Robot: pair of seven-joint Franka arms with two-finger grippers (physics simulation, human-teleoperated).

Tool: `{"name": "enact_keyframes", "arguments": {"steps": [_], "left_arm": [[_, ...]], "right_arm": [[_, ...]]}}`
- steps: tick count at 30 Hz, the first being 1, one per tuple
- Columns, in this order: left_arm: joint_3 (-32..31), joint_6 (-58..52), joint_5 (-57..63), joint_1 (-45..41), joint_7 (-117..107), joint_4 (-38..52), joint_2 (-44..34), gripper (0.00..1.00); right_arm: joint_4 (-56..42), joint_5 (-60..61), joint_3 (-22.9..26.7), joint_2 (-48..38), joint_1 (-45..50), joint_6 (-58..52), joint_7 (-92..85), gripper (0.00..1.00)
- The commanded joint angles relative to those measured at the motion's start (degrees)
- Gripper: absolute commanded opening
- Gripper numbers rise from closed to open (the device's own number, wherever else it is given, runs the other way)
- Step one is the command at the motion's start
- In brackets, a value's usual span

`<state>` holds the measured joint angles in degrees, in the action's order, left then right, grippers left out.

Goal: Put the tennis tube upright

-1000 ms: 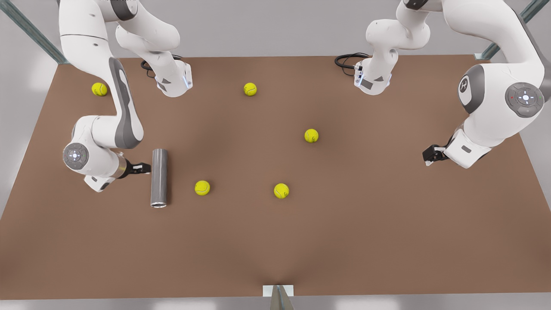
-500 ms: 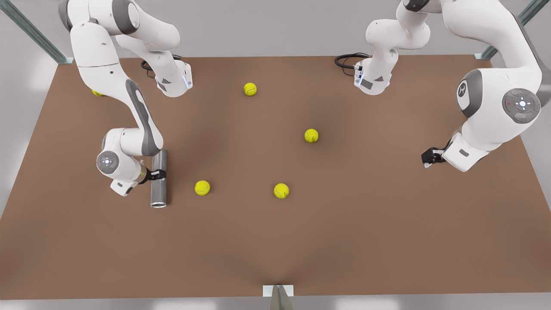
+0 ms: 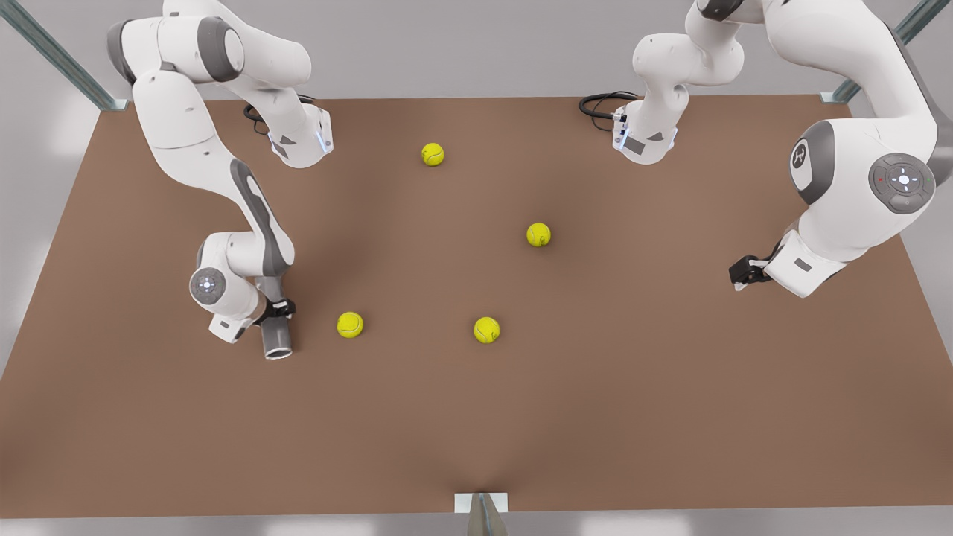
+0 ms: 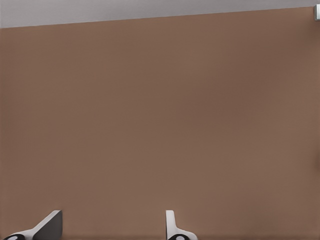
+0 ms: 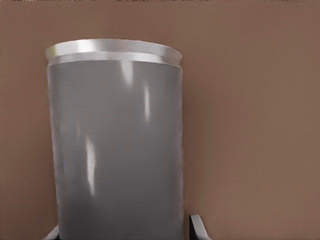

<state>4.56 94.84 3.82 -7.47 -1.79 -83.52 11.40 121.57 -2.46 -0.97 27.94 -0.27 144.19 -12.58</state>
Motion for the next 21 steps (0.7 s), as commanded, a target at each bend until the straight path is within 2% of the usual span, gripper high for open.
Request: {"name": "enact_keyframes", "arguments": {"steps": [1, 3, 4, 9, 13, 17, 20, 21], "left_arm": [[0.01, 0.00, 0.04, 0.00, 0.03, 0.03, -0.06, 1.00], [0.01, 0.00, 0.04, 0.00, 0.03, 0.03, -0.06, 1.00], [0.01, 0.00, 0.04, 0.00, 0.03, 0.03, -0.06, 1.00], [0.01, 0.00, 0.04, 0.00, 0.03, 0.12, -0.06, 1.00], [0.10, -0.09, 0.04, 0.00, 0.03, 0.12, -0.06, 1.00], [0.10, -0.27, 0.04, 0.00, -0.06, 0.12, -0.15, 1.00], [0.10, -0.18, 0.04, 0.00, -0.06, 0.12, -0.15, 1.00], [0.10, -0.18, 0.04, 0.00, -0.06, 0.12, -0.15, 1.00]], "right_arm": [[-0.10, 0.17, 0.00, 0.01, 0.01, 1.53, -2.53, 0.80], [-0.10, 0.17, 0.00, -0.08, 0.01, 1.35, -2.53, 0.76], [-0.10, 0.17, 0.00, -0.08, 0.01, 1.35, -2.53, 0.68], [-0.37, 0.17, 0.00, -1.31, -0.16, 0.30, -2.36, 0.66], [-1.16, 0.17, -0.61, -5.87, 0.63, -3.74, -2.18, 0.67], [-2.56, 0.00, -13.97, -12.02, 1.59, -6.73, -5.70, 0.67], [-4.32, -0.27, -17.05, -14.84, 7.66, -6.38, -9.29, 0.67], [-4.23, -0.18, -17.93, -15.28, 8.36, -6.12, -15.27, 0.67]]}}
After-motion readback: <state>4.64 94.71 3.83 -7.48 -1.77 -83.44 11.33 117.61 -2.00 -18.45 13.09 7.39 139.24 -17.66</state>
